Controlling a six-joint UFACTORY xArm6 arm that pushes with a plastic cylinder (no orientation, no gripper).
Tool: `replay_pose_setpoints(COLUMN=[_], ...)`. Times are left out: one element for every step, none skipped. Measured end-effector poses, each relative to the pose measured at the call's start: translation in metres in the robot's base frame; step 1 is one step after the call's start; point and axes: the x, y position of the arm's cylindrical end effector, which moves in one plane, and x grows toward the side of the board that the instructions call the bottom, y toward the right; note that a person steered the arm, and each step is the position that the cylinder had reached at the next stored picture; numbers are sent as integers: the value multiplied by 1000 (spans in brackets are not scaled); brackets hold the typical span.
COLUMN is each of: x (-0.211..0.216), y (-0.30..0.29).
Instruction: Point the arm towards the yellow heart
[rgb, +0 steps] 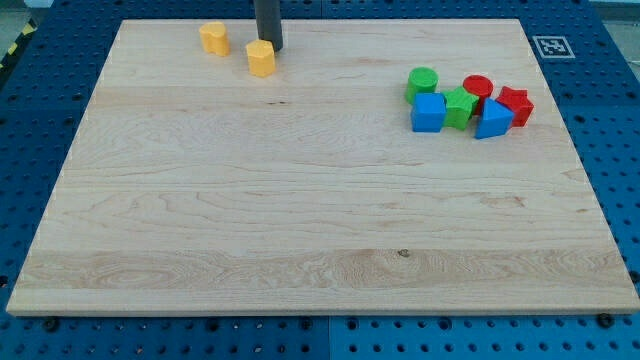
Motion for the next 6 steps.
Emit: replay_pose_setpoints(x=[1, 12, 29, 45, 49, 49], y=[13, 16, 21, 21, 21, 11])
